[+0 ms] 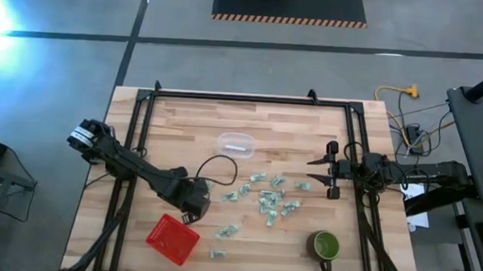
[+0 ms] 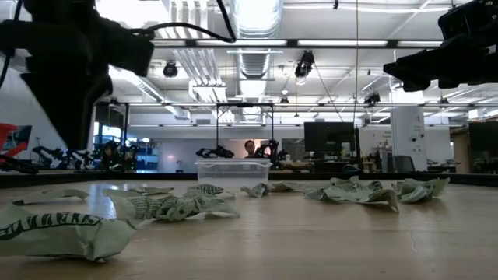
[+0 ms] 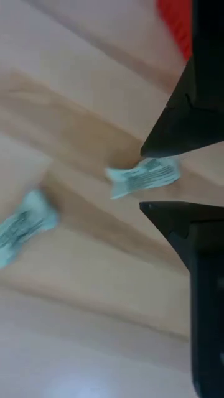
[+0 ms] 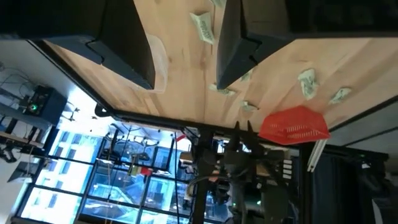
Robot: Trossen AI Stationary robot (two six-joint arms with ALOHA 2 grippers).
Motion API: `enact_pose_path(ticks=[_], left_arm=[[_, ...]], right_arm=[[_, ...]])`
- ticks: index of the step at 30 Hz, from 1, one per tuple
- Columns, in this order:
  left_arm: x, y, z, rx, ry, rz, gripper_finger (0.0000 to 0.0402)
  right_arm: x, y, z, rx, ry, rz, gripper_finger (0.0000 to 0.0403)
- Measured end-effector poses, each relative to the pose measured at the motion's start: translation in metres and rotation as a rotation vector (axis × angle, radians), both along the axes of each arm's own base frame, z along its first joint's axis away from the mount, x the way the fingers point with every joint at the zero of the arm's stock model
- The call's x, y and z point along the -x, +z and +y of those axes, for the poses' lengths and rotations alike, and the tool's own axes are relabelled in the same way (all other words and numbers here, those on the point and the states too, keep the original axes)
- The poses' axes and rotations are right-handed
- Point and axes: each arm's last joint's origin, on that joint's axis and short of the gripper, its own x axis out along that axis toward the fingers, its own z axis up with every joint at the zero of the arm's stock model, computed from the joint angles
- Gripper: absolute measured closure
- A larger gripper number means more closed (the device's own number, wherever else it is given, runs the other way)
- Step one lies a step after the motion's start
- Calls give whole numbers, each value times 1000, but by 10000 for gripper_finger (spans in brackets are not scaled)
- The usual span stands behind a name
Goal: Pick and place items into bin
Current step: Put the stevia packet into the orange bin
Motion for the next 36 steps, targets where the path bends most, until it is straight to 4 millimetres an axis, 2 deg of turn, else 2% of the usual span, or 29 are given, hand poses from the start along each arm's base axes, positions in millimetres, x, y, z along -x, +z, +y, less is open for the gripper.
enact_pose_path(ticks=[10,13,24,31,36], left_arm=[[-5,-13,0,-23,-46,44,198],[-7,-17,-1,-27,-42,55,181],[-11,-32,-4,-2,27,80,176],[-1,-49,0,-2,36,94,175],[2,-52,2,15,27,59,176]], right_arm=[[0,3,1,-42,25,-31,222],[-1,3,1,-70,26,-24,223],[-2,1,1,-75,47,-3,223],[-2,1,2,-71,49,-3,223],[-2,1,2,-70,49,-3,223]])
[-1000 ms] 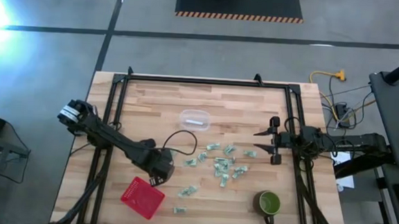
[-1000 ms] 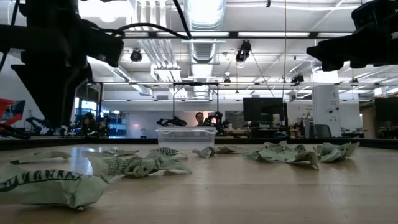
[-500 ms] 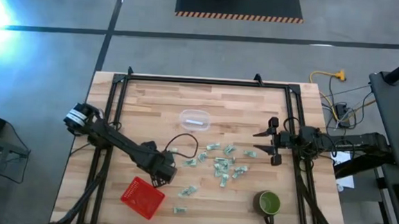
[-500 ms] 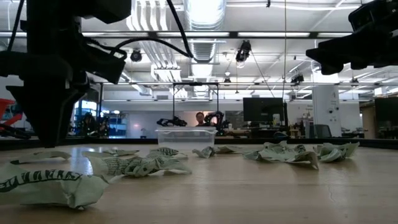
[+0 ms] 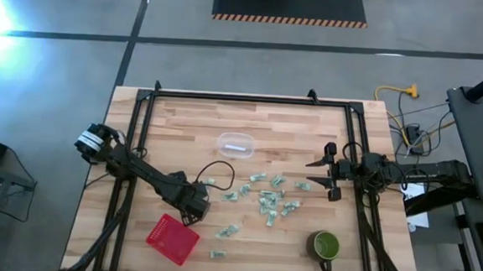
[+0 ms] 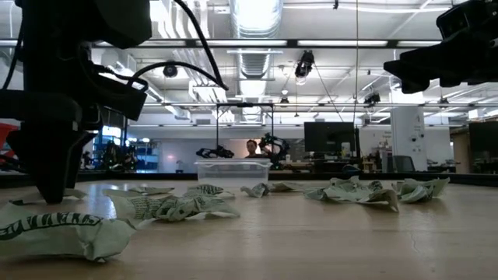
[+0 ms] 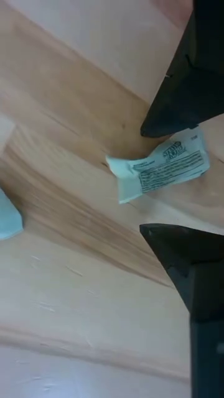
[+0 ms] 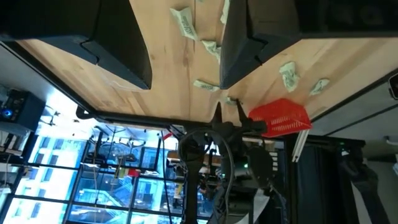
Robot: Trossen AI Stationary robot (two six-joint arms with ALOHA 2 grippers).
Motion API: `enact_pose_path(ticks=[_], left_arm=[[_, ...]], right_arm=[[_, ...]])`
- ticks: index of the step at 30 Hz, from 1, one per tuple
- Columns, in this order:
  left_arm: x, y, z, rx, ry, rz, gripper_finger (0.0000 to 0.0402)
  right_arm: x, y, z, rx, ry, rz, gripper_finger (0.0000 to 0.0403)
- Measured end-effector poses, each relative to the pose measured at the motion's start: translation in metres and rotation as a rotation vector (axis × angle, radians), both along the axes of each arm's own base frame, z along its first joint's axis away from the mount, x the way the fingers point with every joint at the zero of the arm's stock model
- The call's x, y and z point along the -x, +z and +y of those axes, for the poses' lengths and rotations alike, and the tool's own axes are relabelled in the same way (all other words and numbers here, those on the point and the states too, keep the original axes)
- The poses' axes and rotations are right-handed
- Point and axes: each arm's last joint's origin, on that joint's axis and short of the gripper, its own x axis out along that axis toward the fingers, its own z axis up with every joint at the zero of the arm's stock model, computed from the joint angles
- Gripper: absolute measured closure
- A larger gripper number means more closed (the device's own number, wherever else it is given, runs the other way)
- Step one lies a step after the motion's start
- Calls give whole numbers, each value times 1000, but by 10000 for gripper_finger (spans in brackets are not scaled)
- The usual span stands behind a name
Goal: Pick and place items into bin
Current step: Put the stevia packet into the orange bin
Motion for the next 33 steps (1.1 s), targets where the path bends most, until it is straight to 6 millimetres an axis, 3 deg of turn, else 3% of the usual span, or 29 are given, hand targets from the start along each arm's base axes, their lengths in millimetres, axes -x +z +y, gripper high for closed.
enact_pose_path(ticks=[8,20,33], left_arm=[[8,-1,3,19,-3,-41,195],[10,-3,4,24,-28,-65,388],[11,23,5,-13,-127,-159,396]], right_arm=[[0,0,0,0,0,0,223],[0,-1,0,-1,0,6,227],[-2,-3,0,0,-4,34,232]])
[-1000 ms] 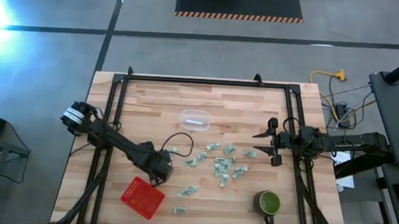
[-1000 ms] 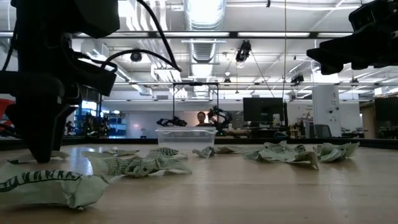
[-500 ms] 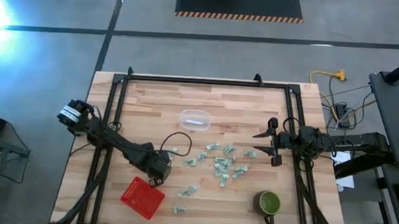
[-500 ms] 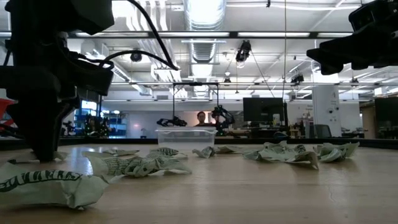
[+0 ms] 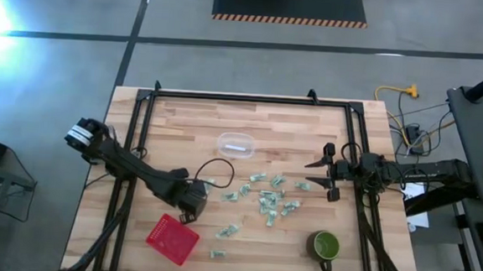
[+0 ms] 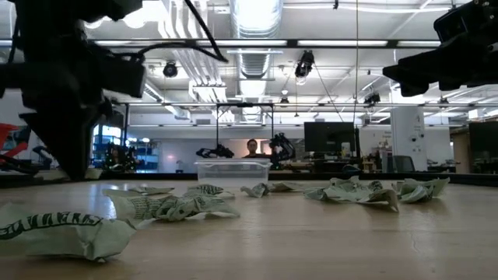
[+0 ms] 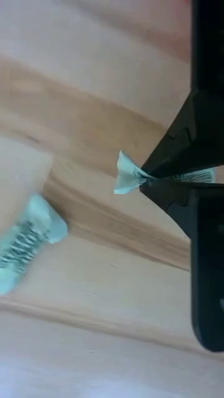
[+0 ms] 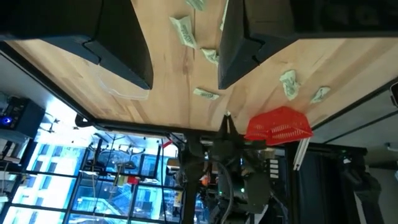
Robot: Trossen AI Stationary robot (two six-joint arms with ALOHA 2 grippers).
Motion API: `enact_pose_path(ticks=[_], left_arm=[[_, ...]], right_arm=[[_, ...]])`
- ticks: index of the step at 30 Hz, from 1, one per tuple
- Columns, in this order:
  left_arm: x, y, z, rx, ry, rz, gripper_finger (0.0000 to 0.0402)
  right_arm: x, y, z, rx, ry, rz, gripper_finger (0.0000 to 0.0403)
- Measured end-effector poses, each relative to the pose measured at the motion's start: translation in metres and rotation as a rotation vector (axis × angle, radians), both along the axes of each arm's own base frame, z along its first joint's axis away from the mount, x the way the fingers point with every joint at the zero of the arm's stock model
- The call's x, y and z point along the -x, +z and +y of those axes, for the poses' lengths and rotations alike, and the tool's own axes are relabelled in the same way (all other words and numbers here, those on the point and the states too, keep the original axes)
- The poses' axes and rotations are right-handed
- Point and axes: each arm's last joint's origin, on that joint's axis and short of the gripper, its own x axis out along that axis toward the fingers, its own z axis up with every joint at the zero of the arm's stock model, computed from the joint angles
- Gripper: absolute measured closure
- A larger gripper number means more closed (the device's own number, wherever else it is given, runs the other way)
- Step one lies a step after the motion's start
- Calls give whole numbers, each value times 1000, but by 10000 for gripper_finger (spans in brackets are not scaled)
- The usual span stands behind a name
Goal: Pick and place items into bin
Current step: Put the stevia packet into the orange bin
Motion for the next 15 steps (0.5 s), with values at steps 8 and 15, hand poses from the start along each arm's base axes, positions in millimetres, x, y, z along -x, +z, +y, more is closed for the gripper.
enact_pose_path(ticks=[8,15], left_arm=[[14,42,-10,56,-85,-159,399],[39,59,-33,88,-158,-242,400]], right_arm=[[0,1,0,0,0,-5,235],[-2,2,0,-5,0,-19,236]])
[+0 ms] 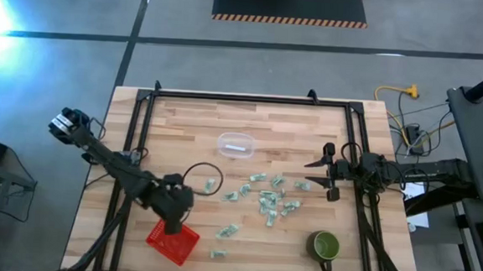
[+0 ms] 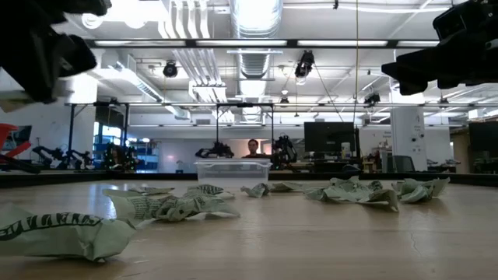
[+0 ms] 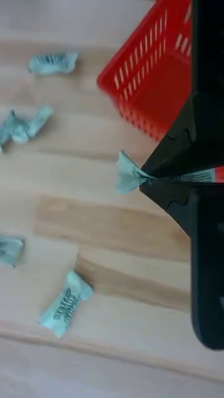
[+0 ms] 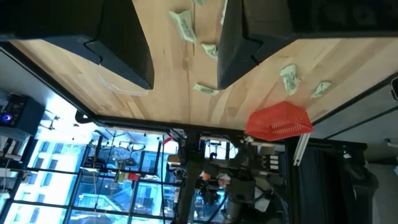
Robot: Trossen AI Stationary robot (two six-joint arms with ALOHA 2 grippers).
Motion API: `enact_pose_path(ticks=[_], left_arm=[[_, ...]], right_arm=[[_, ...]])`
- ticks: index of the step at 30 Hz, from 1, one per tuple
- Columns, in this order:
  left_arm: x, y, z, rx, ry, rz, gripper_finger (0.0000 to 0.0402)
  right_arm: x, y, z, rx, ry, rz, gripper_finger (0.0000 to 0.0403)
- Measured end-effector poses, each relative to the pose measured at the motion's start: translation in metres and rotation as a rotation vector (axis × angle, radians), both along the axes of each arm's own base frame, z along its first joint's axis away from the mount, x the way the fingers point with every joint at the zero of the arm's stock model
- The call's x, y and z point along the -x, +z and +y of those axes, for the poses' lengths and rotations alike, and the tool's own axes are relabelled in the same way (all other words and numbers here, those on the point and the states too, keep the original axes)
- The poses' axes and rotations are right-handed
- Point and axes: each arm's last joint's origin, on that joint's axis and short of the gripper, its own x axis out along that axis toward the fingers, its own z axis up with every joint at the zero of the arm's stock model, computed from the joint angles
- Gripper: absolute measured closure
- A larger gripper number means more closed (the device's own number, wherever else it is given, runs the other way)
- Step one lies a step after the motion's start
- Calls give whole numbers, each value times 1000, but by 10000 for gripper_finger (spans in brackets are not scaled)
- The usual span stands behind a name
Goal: Pick and place items into bin
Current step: Put the stevia packet into the orange bin
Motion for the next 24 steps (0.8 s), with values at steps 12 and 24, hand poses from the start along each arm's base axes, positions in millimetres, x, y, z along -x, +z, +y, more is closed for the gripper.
enact_pose_path(ticks=[12,24], left_arm=[[31,-16,-55,64,21,10,401],[27,-38,-66,67,42,87,367]], right_arm=[[-4,2,0,-42,-3,-19,234],[-7,0,0,-44,-5,-2,239]])
